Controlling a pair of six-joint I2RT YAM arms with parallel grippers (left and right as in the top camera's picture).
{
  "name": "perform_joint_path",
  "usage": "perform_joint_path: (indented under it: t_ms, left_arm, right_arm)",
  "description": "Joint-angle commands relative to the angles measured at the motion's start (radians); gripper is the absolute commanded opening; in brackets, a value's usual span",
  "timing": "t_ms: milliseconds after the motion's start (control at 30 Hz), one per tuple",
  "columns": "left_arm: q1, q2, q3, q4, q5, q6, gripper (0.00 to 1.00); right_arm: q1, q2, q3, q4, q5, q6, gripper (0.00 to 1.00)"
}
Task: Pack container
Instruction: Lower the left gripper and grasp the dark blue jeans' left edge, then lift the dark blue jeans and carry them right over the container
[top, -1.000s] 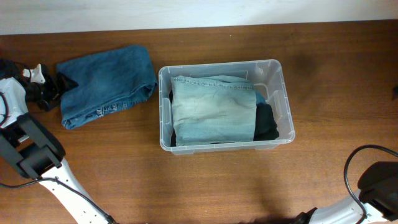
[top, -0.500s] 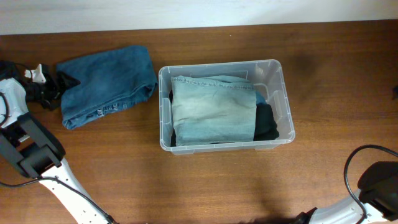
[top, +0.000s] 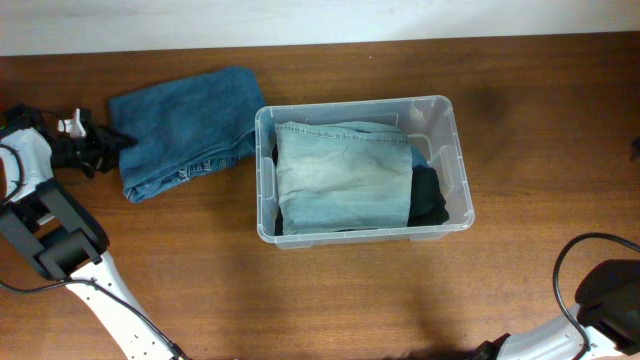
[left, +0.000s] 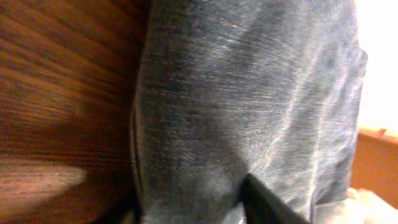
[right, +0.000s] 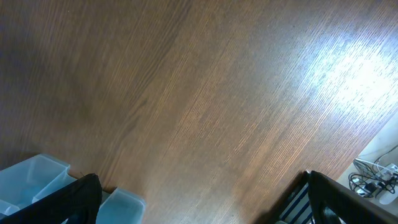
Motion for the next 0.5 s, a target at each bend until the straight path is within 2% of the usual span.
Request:
perform_joint_path:
  t_ms: [0,100,133,333,467]
  left_arm:
    - [-0.027,0.107,-0.047,-0.001,-0.093,0.004,0.17]
    - [-0.027,0.107,-0.046,0.003,-0.093,0.004,0.02]
    - [-0.026,0.107,-0.046,0.003,-0.092,0.004,0.01]
    - [-0.002,0.105,-0.030,-0.006,-0.072,0.004,0.01]
    - [0.034,0.100,0.041,-0.035,0.053,0.004,0.01]
  right_arm:
    - [-0.003,-0.022,-0.001,-0.005,0.002,-0.003,0.98]
    - [-0.003,-0.022,-0.001,-0.005,0.002,-0.003,0.98]
    - [-0.003,-0.022,-0.001,-0.005,0.002,-0.003,0.98]
    - [-0.003,-0.021,-0.001,-0.005,0.002,-0.003,0.98]
    - [-0.003,-0.022,-0.001,-0.005,0.002,-0.003,0.99]
